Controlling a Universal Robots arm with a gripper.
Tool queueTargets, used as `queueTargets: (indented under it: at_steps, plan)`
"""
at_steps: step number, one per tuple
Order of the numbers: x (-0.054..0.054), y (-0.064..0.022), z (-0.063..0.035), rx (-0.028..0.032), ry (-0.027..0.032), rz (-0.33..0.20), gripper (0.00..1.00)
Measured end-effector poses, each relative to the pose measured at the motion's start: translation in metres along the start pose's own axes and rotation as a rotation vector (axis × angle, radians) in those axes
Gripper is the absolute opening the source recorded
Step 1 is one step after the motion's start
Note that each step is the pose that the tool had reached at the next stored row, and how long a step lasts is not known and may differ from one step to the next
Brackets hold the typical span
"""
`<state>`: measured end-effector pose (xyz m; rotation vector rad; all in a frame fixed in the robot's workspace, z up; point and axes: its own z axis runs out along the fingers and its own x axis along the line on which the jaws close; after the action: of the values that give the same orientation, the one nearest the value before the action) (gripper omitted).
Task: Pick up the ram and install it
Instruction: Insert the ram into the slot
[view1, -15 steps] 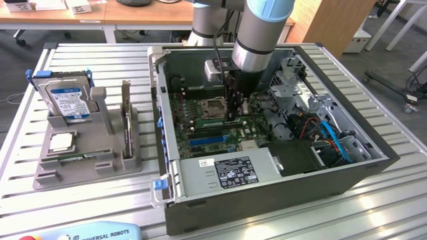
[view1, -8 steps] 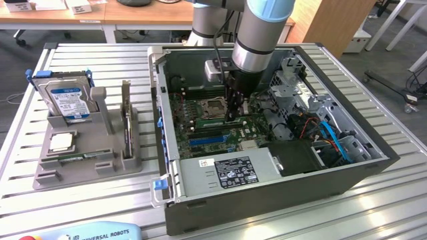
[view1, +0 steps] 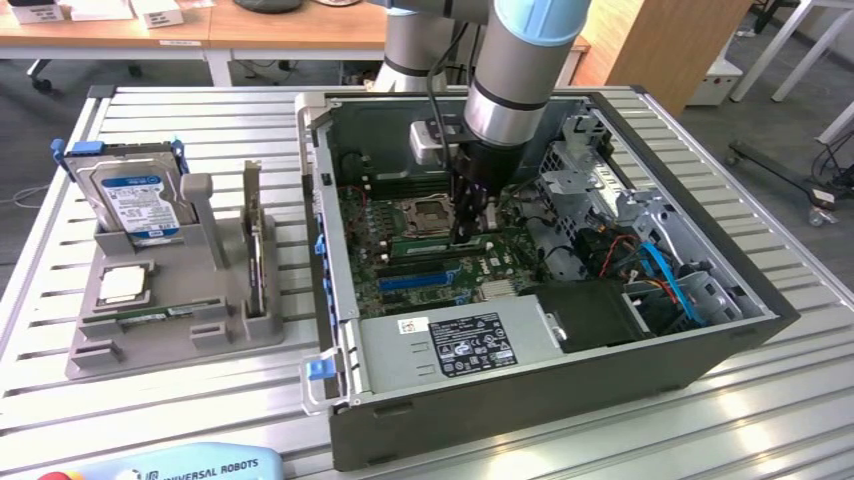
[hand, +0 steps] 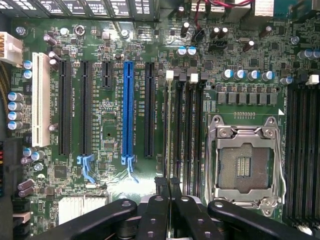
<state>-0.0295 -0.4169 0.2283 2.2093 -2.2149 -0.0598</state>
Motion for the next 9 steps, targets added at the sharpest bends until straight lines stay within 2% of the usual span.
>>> queueTargets:
  at_steps: [4, 5, 7, 8, 9]
  plan:
    - [0.0, 0.0, 0.0005, 0.0004, 0.0, 0.0, 0.13]
    - [0.0, 0.0, 0.0005, 0.0003, 0.0, 0.0, 0.18]
    - [0.0, 0.0, 0.0005, 0.0002, 0.0, 0.0, 0.18]
    - [0.0, 0.0, 0.0005, 0.0002, -0.0001, 0.0, 0.25]
    - [0.0, 0.0, 0.0005, 0.0002, 0.0, 0.0, 0.25]
